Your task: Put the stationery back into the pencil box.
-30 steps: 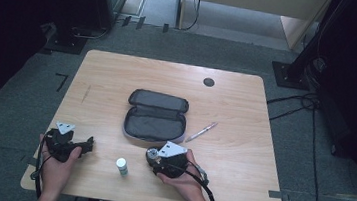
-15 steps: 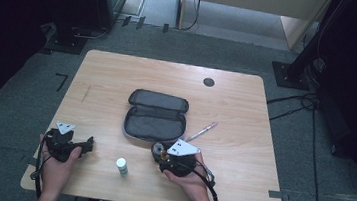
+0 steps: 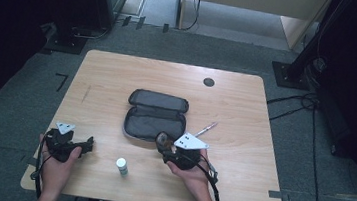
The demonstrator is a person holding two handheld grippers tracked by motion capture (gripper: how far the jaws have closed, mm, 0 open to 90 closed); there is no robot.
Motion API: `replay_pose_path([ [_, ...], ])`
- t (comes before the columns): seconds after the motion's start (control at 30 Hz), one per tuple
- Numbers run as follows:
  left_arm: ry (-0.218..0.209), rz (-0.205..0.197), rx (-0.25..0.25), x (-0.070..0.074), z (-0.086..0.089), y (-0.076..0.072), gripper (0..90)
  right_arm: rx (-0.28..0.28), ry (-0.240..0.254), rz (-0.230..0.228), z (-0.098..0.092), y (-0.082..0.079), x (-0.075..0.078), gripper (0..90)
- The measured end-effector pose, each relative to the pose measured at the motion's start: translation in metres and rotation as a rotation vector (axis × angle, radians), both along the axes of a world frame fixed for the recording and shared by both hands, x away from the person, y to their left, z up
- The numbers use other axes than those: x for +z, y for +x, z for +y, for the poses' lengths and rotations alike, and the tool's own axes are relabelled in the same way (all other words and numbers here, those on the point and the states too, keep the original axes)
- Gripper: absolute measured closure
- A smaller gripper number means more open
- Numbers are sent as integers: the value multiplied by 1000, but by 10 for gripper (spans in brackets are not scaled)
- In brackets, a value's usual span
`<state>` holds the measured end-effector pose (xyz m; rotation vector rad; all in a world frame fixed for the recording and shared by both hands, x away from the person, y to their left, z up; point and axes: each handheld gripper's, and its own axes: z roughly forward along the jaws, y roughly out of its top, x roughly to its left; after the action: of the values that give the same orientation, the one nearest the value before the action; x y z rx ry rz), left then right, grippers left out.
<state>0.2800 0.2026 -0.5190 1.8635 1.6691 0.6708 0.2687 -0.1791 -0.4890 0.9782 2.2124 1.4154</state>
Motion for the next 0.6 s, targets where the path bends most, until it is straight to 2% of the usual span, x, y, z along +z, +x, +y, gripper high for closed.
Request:
replay_pose_path([
  [0.27, 0, 1, 0, 0, 0, 0, 0, 9, -4, -22, 5, 7, 13, 420],
  [0.6, 0, 0, 0, 0, 0, 0, 0, 10, 21, -56, 7, 10, 36, 420],
])
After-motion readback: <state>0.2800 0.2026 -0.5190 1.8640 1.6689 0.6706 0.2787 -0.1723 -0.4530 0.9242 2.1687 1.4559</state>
